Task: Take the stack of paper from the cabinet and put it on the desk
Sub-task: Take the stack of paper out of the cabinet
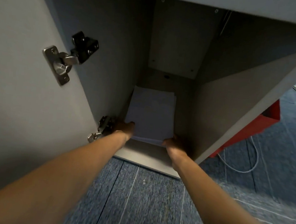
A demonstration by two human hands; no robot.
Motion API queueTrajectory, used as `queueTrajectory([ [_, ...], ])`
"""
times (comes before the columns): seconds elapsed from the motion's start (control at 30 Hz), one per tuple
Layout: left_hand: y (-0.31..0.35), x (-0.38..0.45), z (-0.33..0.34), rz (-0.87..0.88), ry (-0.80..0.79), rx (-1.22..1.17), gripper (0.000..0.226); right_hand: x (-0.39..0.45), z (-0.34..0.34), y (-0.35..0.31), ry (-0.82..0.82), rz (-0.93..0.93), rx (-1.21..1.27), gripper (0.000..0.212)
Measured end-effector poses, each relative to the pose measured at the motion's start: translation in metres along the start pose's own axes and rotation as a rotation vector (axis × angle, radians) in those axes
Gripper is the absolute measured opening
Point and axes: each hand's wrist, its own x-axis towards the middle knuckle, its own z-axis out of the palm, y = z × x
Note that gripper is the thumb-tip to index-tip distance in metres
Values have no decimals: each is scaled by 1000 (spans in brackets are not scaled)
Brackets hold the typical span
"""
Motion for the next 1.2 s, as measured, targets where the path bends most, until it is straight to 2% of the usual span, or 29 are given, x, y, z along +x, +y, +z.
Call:
queueTrajectory([
  [0.03,2,4,0,-15,-26,-28,52,2,0,0,-6,16,-14,59],
  [0.1,4,10,5,-20,-54,-64,45,6,-1,3,-7,52,-43,59],
  [0.23,10,4,14,-26,19,-62,52,14,0,11,-23,109,-31,62],
  [0.33,11,9,13,1,69,-118,53,13,2,15,-43,78,-33,63],
  [0.4,11,15,8,-53,16,-296,47,9,2,15,-54,65,-32,63],
  [0.5,8,11,-1,-116,-50,-371,46,-4,2,13,-79,42,-79,67],
  [0.57,9,-3,-3,-123,-69,-446,32,-20,4,14,0,42,-90,61],
  [0.63,10,-25,-4,-194,-112,-527,16,-46,4,21,138,92,22,40],
  [0.7,2,-49,-11,-242,-120,-526,18,-72,4,41,251,183,183,22],
  [0.77,-10,-71,-24,-252,-98,-450,27,-92,1,65,286,314,324,29],
  [0.87,-28,-109,-50,-277,-130,-339,35,-118,-18,88,142,534,610,25],
  [0.9,-36,-122,-58,-295,-153,-312,36,-124,-27,93,77,548,655,29],
  [1.0,-60,-157,-82,-331,-266,-199,27,-132,-47,93,-130,503,671,47],
  [1.1,-77,-186,-103,-314,-333,-114,29,-136,-56,81,-209,450,623,32],
  [1.2,-81,-218,-119,-283,-399,-76,41,-148,-56,67,-264,374,488,28],
])
